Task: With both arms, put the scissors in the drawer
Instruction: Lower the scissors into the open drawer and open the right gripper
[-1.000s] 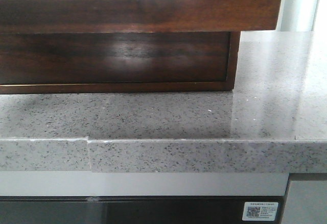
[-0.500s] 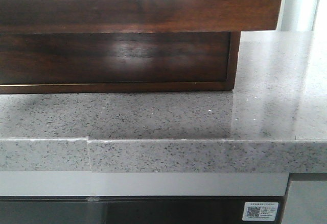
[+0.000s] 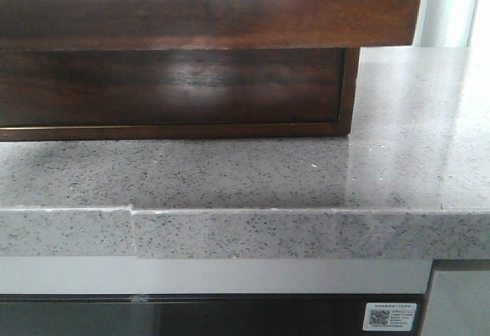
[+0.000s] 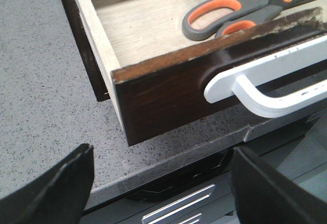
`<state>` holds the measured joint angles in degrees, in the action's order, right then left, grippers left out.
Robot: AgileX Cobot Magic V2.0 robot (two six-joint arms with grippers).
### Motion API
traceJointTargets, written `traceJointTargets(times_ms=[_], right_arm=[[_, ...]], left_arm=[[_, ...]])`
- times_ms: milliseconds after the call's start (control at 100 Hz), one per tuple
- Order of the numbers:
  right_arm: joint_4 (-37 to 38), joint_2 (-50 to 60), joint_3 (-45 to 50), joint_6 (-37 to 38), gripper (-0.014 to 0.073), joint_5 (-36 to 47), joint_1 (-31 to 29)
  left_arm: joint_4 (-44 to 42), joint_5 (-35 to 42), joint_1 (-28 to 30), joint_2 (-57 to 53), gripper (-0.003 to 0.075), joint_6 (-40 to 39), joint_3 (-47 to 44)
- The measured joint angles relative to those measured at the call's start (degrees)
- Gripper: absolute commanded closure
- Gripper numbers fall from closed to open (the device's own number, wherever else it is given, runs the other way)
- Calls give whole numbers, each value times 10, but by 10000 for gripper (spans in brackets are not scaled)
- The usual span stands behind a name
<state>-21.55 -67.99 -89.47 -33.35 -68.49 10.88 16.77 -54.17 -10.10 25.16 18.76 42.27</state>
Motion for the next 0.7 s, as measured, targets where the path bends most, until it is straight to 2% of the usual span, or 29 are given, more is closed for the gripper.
traceJointTargets(times_ms=[150, 270, 470, 700], right_arm=[[-57, 85, 148, 3, 319, 81, -108], [-79, 150, 257, 3, 319, 143, -151], [-97, 255, 408, 3, 320, 215, -164], [-97, 333, 478, 3, 321, 241, -164]], left_arm=[[0, 0, 0, 0, 209, 0, 0], [0, 0, 0, 0, 209, 0, 0], [0, 0, 0, 0, 209, 0, 0], [0, 1, 0, 0, 209, 0, 0]])
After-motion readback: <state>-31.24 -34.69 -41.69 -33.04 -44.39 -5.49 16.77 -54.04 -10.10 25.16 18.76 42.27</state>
